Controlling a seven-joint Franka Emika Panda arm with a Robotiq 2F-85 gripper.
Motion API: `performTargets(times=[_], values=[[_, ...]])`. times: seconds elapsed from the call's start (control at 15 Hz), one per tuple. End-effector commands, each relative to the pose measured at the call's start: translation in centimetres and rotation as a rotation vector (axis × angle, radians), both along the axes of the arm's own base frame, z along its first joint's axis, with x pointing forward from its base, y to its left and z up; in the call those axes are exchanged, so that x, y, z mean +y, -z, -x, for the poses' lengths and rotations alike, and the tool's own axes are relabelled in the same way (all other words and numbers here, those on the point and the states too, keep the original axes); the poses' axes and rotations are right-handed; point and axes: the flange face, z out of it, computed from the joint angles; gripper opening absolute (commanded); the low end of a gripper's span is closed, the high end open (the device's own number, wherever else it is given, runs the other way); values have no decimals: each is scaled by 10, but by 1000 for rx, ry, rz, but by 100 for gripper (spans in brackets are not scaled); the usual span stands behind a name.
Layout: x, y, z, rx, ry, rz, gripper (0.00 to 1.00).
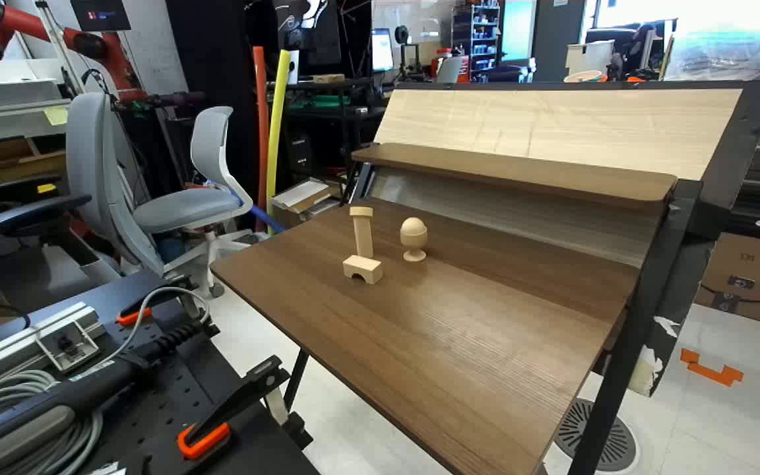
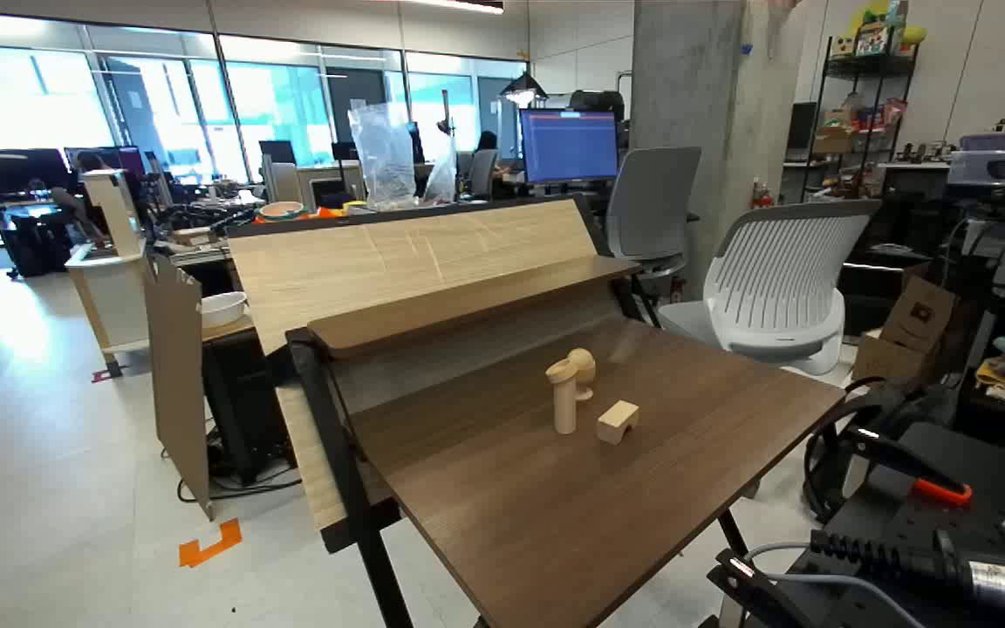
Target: Take the wooden object on the right and place it on the wooden block
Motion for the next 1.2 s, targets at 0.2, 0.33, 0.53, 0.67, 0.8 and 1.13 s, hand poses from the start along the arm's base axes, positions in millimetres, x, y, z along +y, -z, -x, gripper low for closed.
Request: performTargets(times=[0.2, 0.33, 0.53, 0.67, 0.8, 1.13], values=[[0, 0, 0, 1, 0, 0, 100], [2, 3, -3, 11, -10, 6, 100], [8, 12, -19, 36, -20, 11, 100], [12, 22, -33, 57, -2, 17, 100], [20, 37, -51, 67, 52, 32, 100], [41, 86, -101, 11, 244, 54, 100]])
